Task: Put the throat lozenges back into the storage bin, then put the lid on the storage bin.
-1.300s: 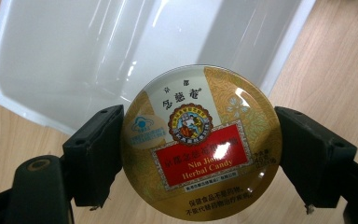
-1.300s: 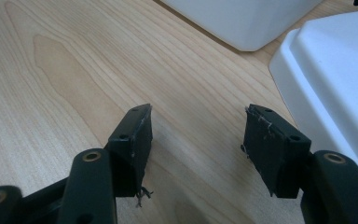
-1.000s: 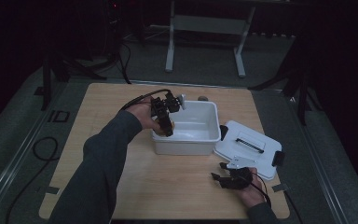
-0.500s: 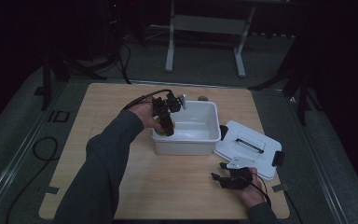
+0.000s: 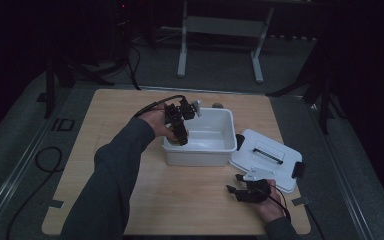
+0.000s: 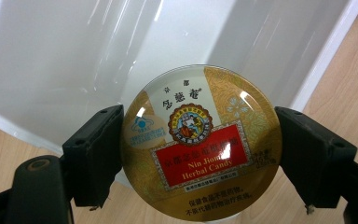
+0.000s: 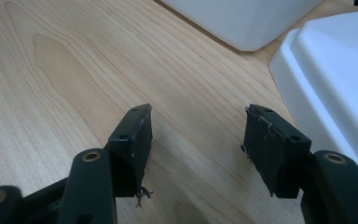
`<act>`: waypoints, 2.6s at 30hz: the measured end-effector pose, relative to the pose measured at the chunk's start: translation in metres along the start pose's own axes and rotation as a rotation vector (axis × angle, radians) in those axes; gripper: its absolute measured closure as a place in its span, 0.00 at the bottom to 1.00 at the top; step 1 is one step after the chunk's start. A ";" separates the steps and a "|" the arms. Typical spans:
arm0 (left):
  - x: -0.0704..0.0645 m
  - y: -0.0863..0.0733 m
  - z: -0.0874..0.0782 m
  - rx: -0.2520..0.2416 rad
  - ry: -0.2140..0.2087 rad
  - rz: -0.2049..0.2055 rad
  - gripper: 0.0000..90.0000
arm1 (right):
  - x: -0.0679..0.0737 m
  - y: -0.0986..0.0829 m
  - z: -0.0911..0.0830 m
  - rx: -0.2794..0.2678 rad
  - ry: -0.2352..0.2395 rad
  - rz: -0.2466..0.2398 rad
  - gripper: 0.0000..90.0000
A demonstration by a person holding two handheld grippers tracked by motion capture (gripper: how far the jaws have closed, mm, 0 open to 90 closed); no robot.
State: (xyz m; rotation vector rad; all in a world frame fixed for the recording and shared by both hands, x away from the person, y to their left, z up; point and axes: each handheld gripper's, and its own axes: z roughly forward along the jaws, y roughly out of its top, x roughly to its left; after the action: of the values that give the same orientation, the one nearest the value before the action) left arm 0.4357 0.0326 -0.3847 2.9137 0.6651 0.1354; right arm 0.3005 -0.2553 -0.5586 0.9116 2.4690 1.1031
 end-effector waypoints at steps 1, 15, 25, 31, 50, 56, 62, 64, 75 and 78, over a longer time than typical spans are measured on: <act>0.000 0.000 0.000 -0.001 0.000 -0.002 0.22 | 0.000 0.000 0.000 0.000 0.000 0.000 0.46; 0.003 0.000 -0.005 -0.052 -0.009 -0.036 0.17 | 0.000 0.000 0.000 0.000 0.000 0.000 0.46; 0.010 -0.021 -0.015 -0.082 0.005 -0.043 0.58 | 0.000 0.000 0.000 0.001 0.001 -0.002 0.46; 0.016 -0.040 -0.019 -0.105 0.001 -0.059 0.74 | 0.000 0.000 0.000 0.001 0.001 -0.002 0.46; 0.016 -0.073 -0.028 -0.236 0.145 -0.098 0.99 | 0.000 0.000 0.000 0.000 0.001 -0.001 0.46; 0.019 -0.080 -0.029 -0.262 0.162 -0.126 0.99 | 0.000 0.000 0.000 0.000 0.002 -0.001 0.45; 0.024 -0.091 -0.024 -0.320 0.222 -0.177 1.00 | 0.000 0.000 0.000 0.000 0.001 -0.001 0.45; 0.025 -0.093 -0.025 -0.340 0.231 -0.187 1.00 | 0.000 0.000 0.000 0.000 0.001 -0.002 0.45; 0.021 -0.101 -0.018 -0.404 0.239 -0.222 1.00 | 0.002 -0.001 -0.001 -0.002 0.004 -0.003 0.52; 0.022 -0.107 -0.012 -0.407 0.241 -0.237 1.00 | 0.004 0.001 -0.003 0.014 0.006 -0.030 0.54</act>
State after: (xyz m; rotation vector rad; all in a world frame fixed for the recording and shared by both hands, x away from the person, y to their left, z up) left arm 0.4083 0.1391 -0.3893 2.4306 0.8929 0.5322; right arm 0.2966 -0.2541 -0.5560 0.8740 2.4900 1.0819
